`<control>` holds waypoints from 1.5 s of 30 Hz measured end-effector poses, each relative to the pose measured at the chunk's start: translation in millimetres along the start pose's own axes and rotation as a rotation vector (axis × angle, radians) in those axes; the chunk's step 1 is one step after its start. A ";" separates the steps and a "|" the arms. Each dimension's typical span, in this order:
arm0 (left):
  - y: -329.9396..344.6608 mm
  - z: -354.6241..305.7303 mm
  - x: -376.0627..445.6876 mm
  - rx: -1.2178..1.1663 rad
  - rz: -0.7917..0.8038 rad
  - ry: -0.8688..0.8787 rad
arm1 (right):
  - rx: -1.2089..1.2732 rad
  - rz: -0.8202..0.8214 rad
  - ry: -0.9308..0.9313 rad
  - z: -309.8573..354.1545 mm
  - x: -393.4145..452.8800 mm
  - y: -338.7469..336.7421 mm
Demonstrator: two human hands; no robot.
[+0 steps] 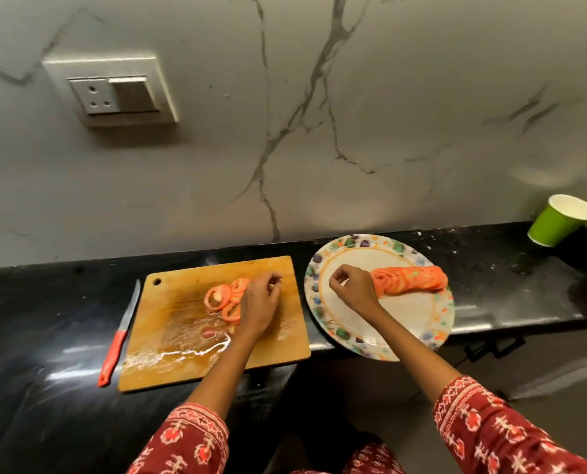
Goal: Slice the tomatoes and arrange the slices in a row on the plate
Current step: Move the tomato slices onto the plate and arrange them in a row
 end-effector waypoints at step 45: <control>-115.7 105.2 14.9 0.215 0.167 -0.518 | -0.158 0.436 -0.181 121.4 30.9 107.8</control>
Point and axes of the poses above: each hand's wrist, its own x-axis towards the middle knuckle, its own y-axis out of the palm, z = x × y, the point moved 5 cm from there along x, towards the middle knuckle, and after that the axes turned 3 degrees about -x, right-handed, at the moved point
